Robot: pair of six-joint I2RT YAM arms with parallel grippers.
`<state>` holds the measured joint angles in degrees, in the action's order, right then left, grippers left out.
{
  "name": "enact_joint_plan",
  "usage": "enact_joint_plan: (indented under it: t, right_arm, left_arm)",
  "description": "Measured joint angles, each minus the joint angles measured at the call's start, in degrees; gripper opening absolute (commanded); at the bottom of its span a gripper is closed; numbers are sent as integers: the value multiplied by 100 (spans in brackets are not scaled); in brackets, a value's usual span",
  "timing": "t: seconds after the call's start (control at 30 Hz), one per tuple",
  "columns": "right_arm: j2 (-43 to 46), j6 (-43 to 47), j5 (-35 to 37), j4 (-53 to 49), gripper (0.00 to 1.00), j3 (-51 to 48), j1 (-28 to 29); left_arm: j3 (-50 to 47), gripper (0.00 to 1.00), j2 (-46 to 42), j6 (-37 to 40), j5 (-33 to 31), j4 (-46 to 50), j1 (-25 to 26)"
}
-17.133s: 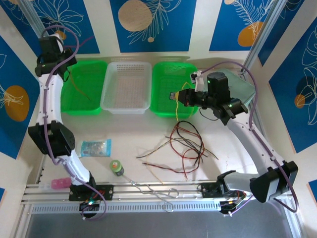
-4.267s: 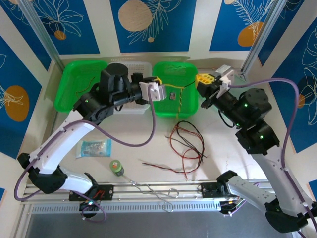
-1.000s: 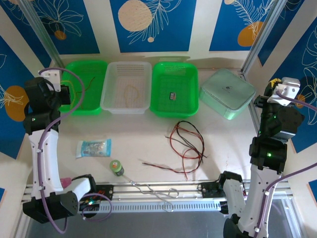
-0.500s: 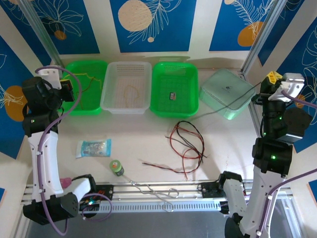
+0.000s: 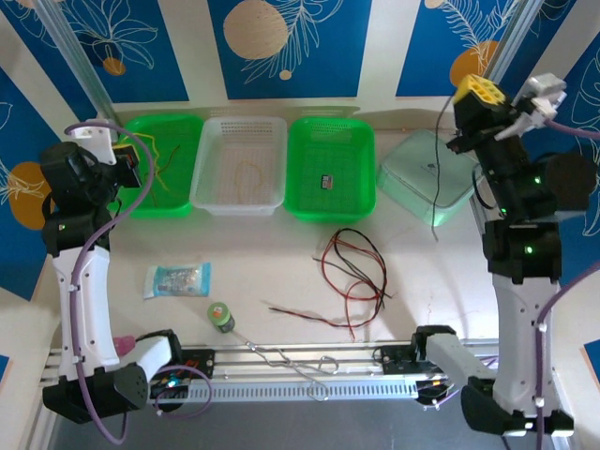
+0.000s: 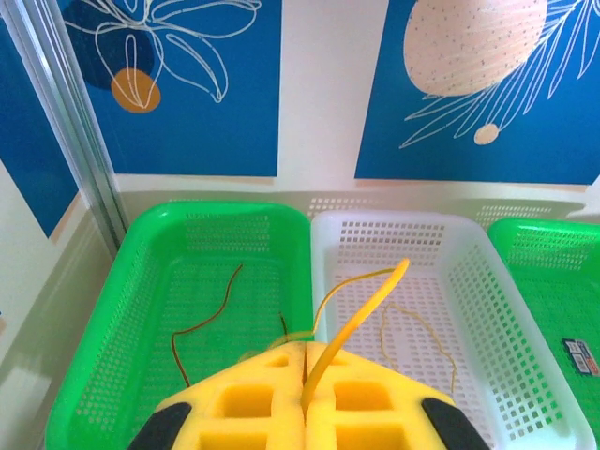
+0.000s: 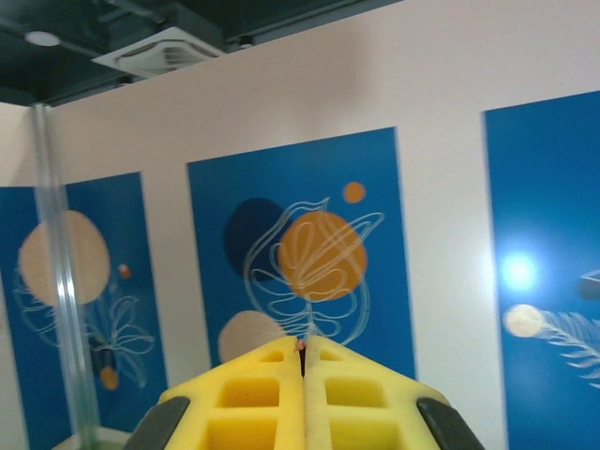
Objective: Untangle the cables
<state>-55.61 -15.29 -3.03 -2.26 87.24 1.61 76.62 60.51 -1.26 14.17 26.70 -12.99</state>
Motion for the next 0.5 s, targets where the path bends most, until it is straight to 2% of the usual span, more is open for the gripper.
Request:
enact_joint_plan:
  t: [0.2, 0.5]
  right_arm:
    - [-758, 424, 197, 127, 0, 610, 511]
    - [-2203, 769, 564, 1067, 0, 1384, 955]
  left_arm:
    - [4, 0, 9, 4, -2, -94, 2]
    - [-168, 0, 2, 2, 0, -188, 4]
